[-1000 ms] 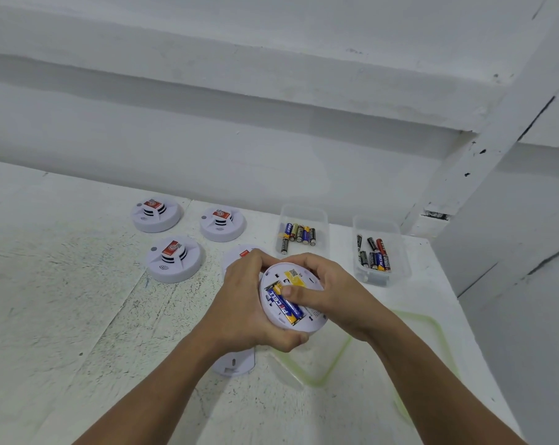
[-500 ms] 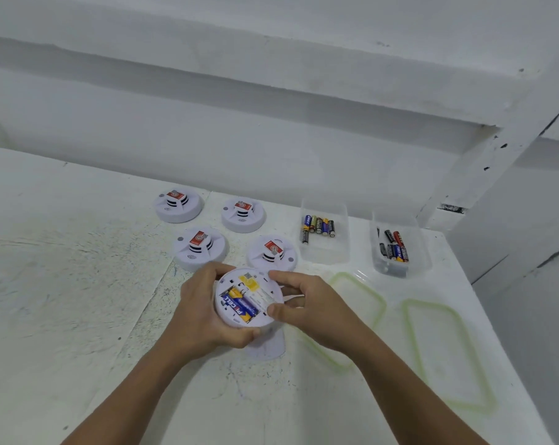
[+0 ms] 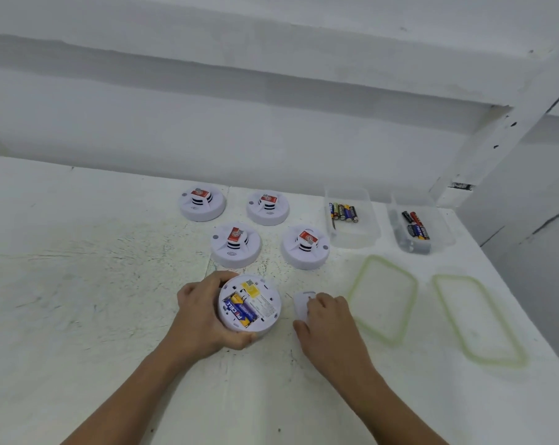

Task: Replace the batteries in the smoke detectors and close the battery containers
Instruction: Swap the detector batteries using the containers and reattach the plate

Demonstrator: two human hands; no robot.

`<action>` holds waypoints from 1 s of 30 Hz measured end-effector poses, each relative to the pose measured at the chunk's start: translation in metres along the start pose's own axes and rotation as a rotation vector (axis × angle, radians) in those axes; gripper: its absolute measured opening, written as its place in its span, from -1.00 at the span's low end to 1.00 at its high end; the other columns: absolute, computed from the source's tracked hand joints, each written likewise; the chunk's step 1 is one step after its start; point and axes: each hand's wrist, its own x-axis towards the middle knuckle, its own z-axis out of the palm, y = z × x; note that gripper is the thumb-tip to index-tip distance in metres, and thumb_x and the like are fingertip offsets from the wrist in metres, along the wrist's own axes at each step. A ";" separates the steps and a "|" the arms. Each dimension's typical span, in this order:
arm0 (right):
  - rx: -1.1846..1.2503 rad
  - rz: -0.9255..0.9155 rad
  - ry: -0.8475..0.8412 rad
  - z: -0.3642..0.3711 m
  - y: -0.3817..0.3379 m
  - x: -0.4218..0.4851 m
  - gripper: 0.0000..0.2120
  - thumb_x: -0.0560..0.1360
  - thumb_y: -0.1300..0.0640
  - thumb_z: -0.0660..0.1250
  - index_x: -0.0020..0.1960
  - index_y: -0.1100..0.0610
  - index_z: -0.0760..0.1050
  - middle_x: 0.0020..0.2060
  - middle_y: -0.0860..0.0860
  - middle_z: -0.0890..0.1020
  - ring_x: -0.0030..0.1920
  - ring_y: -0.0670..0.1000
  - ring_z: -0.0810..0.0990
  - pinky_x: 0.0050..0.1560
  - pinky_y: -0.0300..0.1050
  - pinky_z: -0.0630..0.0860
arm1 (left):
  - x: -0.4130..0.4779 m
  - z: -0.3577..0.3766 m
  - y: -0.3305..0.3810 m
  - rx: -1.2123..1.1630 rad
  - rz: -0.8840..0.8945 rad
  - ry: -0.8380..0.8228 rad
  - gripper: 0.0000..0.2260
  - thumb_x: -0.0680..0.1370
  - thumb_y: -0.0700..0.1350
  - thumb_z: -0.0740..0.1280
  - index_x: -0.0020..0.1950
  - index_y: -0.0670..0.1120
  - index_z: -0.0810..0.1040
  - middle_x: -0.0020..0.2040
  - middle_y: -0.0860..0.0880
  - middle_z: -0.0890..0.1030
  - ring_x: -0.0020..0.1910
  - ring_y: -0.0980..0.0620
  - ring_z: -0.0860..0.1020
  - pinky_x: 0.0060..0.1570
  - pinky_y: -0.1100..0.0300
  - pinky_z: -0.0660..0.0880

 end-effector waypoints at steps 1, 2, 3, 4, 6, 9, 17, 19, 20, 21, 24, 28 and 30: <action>-0.035 0.023 0.044 0.000 -0.005 -0.004 -0.72 0.27 -0.02 0.50 -0.34 0.08 0.43 -0.39 0.00 0.50 -0.35 0.03 0.46 -0.30 -0.10 0.48 | 0.000 -0.002 0.000 -0.003 0.001 -0.020 -0.34 -0.02 0.24 0.42 0.06 0.19 0.41 -0.06 0.27 0.59 0.09 0.56 0.27 0.23 0.04 0.19; -0.048 0.062 0.070 0.001 -0.010 -0.008 -0.70 0.21 -0.01 0.55 -0.34 0.09 0.46 -0.41 0.00 0.51 -0.39 0.02 0.46 -0.35 -0.11 0.48 | 0.001 -0.004 -0.001 0.001 0.009 -0.042 -0.34 -0.02 0.24 0.41 0.06 0.20 0.41 -0.06 0.26 0.59 0.09 0.57 0.26 0.25 0.04 0.17; -0.059 0.089 0.093 0.004 -0.013 -0.010 -0.70 0.20 -0.01 0.56 -0.33 0.10 0.47 -0.40 0.00 0.53 -0.39 0.03 0.46 -0.36 -0.10 0.48 | 0.002 -0.007 -0.002 0.008 0.021 -0.063 -0.34 -0.01 0.24 0.41 0.07 0.20 0.40 -0.05 0.26 0.58 0.09 0.57 0.28 0.28 0.02 0.15; -0.064 0.123 0.110 0.006 -0.018 -0.012 -0.71 0.21 -0.01 0.55 -0.31 0.11 0.48 -0.38 0.01 0.55 -0.38 0.04 0.48 -0.36 -0.10 0.48 | 0.003 -0.012 -0.004 0.021 0.038 -0.089 -0.34 -0.01 0.24 0.41 0.08 0.21 0.40 -0.04 0.26 0.59 0.10 0.56 0.29 0.30 0.00 0.13; -0.058 0.177 0.107 0.007 -0.022 -0.015 -0.73 0.24 0.01 0.53 -0.27 0.12 0.49 -0.31 0.04 0.59 -0.34 0.07 0.51 -0.35 -0.08 0.48 | 0.005 -0.016 -0.007 0.036 0.042 -0.126 -0.32 0.00 0.25 0.41 0.10 0.22 0.38 -0.05 0.28 0.59 0.10 0.59 0.25 0.32 -0.01 0.11; -0.034 0.246 0.118 0.011 -0.028 -0.021 -0.74 0.22 0.07 0.55 -0.25 0.14 0.50 -0.25 0.05 0.64 -0.29 0.11 0.58 -0.34 -0.08 0.49 | 0.007 -0.018 -0.016 0.092 0.062 -0.162 -0.26 0.01 0.30 0.41 0.18 0.24 0.37 -0.02 0.34 0.57 0.11 0.55 0.30 0.35 -0.02 0.09; 0.075 0.374 0.123 0.018 -0.034 -0.029 -0.85 0.36 0.08 0.18 -0.25 0.12 0.48 -0.12 0.10 0.61 -0.18 0.15 0.57 -0.19 -0.02 0.47 | 0.007 -0.020 -0.030 0.101 0.115 -0.185 -0.23 0.08 0.40 0.43 0.26 0.28 0.36 0.06 0.38 0.54 0.13 0.44 0.38 0.29 0.11 0.07; 0.107 0.398 0.118 0.013 -0.035 -0.029 -0.93 0.40 0.12 0.28 -0.24 0.10 0.44 -0.15 0.03 0.57 -0.12 0.12 0.51 -0.16 -0.07 0.35 | 0.007 -0.021 -0.028 0.055 0.125 -0.188 -0.24 0.08 0.40 0.42 0.25 0.30 0.36 0.07 0.38 0.53 0.16 0.50 0.31 0.26 0.16 0.06; 0.141 0.403 0.118 0.011 -0.034 -0.029 -0.90 0.40 0.12 0.32 -0.24 0.09 0.41 -0.17 0.00 0.55 -0.10 0.10 0.48 -0.16 -0.07 0.31 | 0.007 -0.022 -0.028 0.044 0.128 -0.193 -0.23 0.08 0.40 0.43 0.26 0.30 0.37 0.08 0.38 0.53 0.16 0.52 0.28 0.26 0.17 0.06; 0.189 0.407 0.122 0.009 -0.034 -0.029 -0.87 0.39 0.13 0.35 -0.25 0.08 0.40 -0.19 -0.02 0.55 -0.10 0.09 0.47 -0.16 -0.07 0.30 | 0.007 -0.023 -0.029 0.039 0.132 -0.198 -0.21 0.08 0.40 0.44 0.28 0.28 0.38 0.09 0.37 0.53 0.17 0.53 0.26 0.27 0.17 0.06; 0.479 0.518 0.158 -0.002 -0.029 -0.025 -0.90 0.36 0.13 0.42 -0.25 0.10 0.50 -0.22 -0.15 0.55 -0.11 -0.04 0.50 -0.16 -0.20 0.36 | 0.008 -0.023 -0.030 0.031 0.121 -0.211 -0.20 0.07 0.40 0.45 0.28 0.27 0.38 0.10 0.36 0.52 0.16 0.55 0.23 0.27 0.16 0.05; 0.910 0.603 0.142 -0.030 -0.022 -0.013 -0.93 0.38 0.18 0.44 -0.27 0.13 0.60 -0.07 -0.15 0.64 -0.09 -0.13 0.61 -0.20 -0.28 0.46 | 0.010 -0.024 -0.032 0.051 0.117 -0.236 -0.16 0.07 0.42 0.46 0.31 0.26 0.36 0.09 0.35 0.54 0.17 0.51 0.27 0.30 0.14 0.04; 0.991 0.522 0.117 -0.043 -0.027 -0.005 -0.94 0.40 0.18 0.45 -0.25 0.13 0.62 -0.03 -0.17 0.64 -0.20 -0.08 0.63 -0.24 -0.34 0.50 | 0.011 -0.024 -0.033 0.054 0.114 -0.246 -0.15 0.06 0.43 0.45 0.31 0.26 0.35 0.08 0.36 0.53 0.16 0.50 0.28 0.31 0.16 0.02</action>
